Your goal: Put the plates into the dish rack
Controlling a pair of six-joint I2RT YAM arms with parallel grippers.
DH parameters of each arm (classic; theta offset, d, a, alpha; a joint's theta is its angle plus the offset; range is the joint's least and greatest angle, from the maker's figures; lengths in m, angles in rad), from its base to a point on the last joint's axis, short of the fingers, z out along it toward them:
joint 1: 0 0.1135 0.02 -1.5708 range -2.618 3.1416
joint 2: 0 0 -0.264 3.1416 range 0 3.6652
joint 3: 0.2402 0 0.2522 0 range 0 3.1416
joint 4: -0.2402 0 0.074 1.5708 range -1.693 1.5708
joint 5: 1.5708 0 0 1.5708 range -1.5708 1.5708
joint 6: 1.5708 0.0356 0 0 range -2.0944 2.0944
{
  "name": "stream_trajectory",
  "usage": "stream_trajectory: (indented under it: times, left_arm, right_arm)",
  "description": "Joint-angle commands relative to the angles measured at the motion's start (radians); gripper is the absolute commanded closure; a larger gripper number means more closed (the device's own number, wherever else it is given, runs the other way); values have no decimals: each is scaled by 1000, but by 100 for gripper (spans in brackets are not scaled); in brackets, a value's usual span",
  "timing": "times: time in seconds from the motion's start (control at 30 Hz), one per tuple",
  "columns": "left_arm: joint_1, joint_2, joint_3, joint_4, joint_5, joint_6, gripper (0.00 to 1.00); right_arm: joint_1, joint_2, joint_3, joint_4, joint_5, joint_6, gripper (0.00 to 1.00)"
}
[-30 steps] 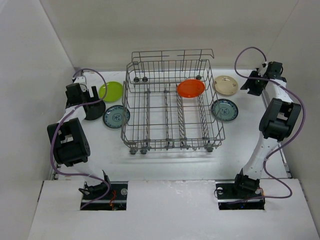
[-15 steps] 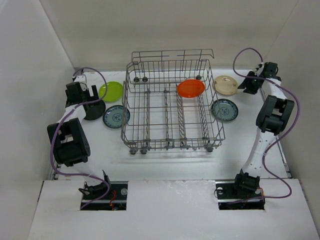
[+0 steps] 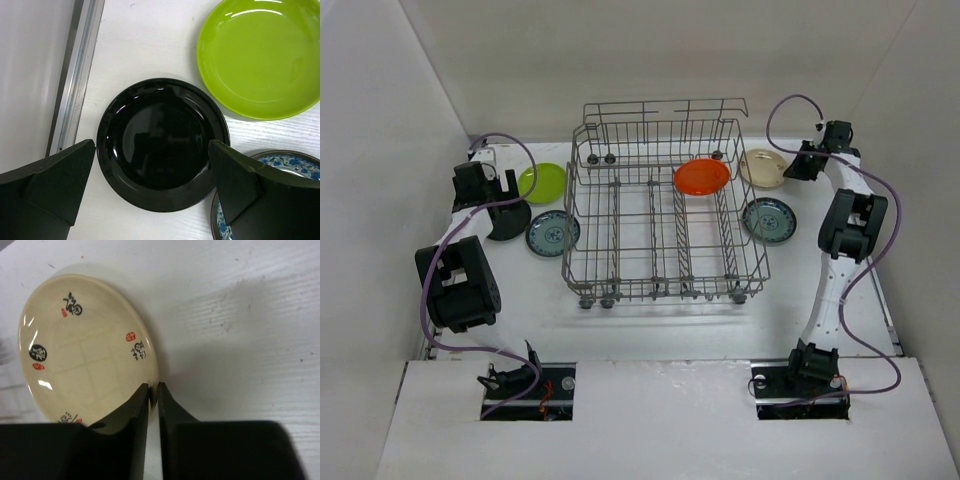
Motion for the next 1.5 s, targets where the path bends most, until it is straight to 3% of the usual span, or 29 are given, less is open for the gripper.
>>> stream_trajectory:
  times: [0.0,0.07,0.3,0.83,0.97,1.2,1.47]
  left_arm:
    - [-2,-19,-2,6,-8,13,0]
    - [1,-16,0,8,-8,13,0]
    - [12,-18,-6,15,-3,13,0]
    - [35,-42,-80,80,37,7,0]
    - [44,-38,-77,86,46,10,0]
    - [59,-45,-109,118,60,11,0]
    - [61,-45,-131,141,68,10,0]
  right_arm:
    - [18,15,64,-5,43,-17,90]
    - [26,12,61,-8,70,-25,100]
    - [35,-100,-13,30,156,-70,100]
    - [55,-710,-347,225,176,-175,100]
    - [136,-876,-457,325,155,-333,100]
    - [354,-1138,-769,516,88,-756,100]
    - [492,-1231,-909,530,5,-1066,100]
